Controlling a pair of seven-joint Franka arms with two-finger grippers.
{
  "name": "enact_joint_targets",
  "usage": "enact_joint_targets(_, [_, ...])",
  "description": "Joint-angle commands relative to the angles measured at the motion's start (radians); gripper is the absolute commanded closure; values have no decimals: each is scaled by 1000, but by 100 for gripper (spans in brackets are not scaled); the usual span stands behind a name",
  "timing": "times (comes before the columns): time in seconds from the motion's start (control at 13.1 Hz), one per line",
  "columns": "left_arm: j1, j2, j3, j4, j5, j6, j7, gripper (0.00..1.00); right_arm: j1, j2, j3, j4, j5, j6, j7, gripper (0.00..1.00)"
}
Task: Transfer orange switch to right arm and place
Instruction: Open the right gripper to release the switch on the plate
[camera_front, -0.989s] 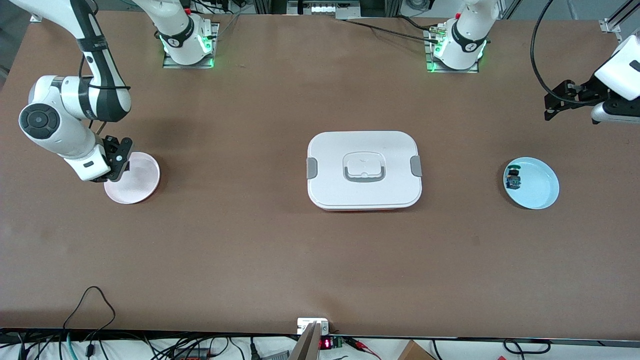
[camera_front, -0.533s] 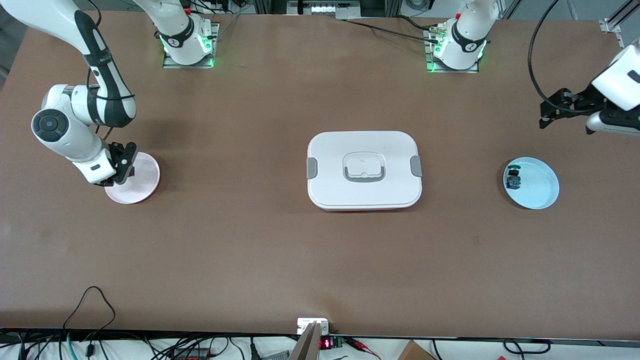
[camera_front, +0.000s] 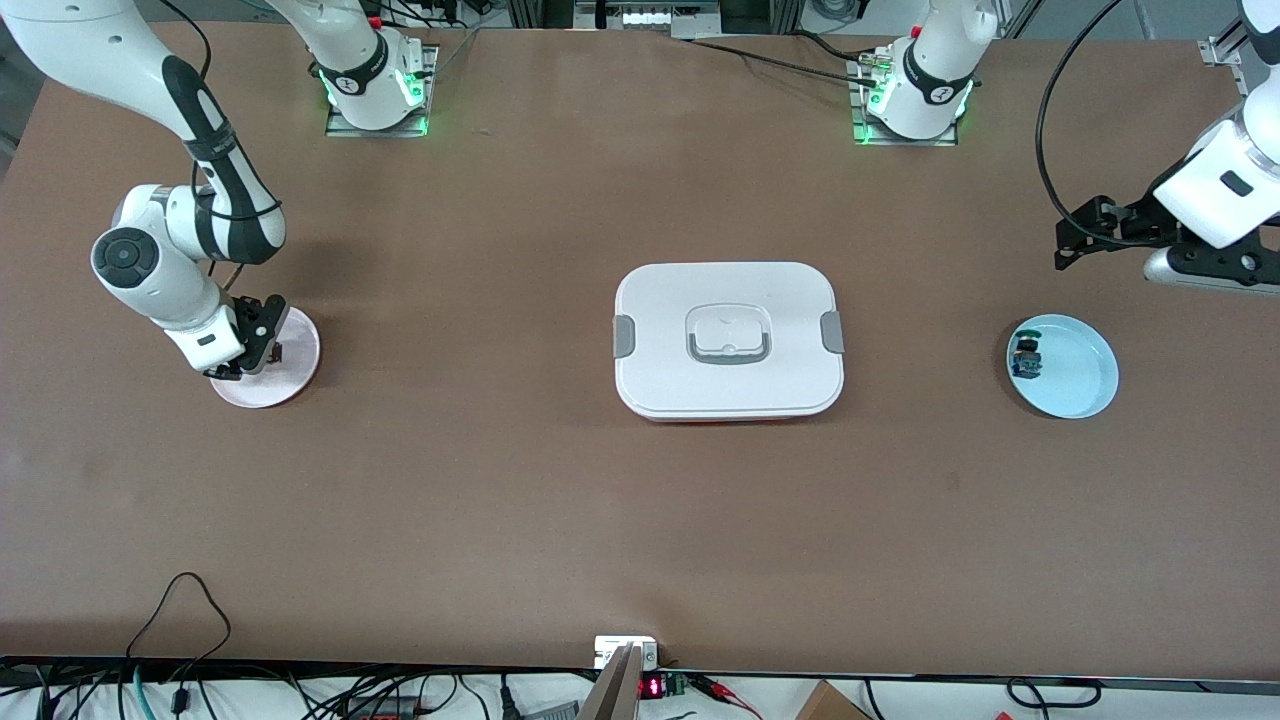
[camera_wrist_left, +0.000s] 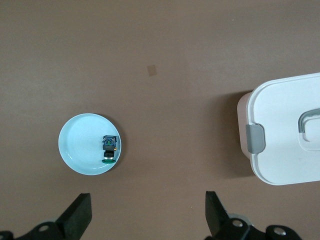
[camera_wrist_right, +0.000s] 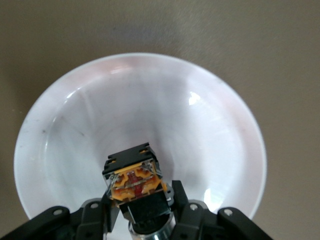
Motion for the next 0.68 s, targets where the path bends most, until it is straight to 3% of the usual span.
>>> enact_joint_targets(0.0, [-10,19,11,29,-4,-8,-30,0,-28,5,14,-27,-6,39,12,100])
enact_joint_targets(0.08, [-8,27,16,33,-6,-8,-28,0,-27,3,15,-37,-6,38,14,100])
enact_joint_targets(0.15, [3,30,16,35,-7,-8,-24,0,-27,-1,17,-42,-6,36,14,92])
enact_joint_targets(0.23, [16,30,16,35,-9,-8,-24,0,-28,-7,21,-42,-5,33,20,29])
enact_joint_targets(0.3, [20,31,16,35,-9,-9,-24,0,-28,-22,21,-42,-5,25,26,0])
enact_joint_targets(0.61, [20,30,11,38,-9,-9,-13,0,-25,-113,55,-27,47,-1,55,0])
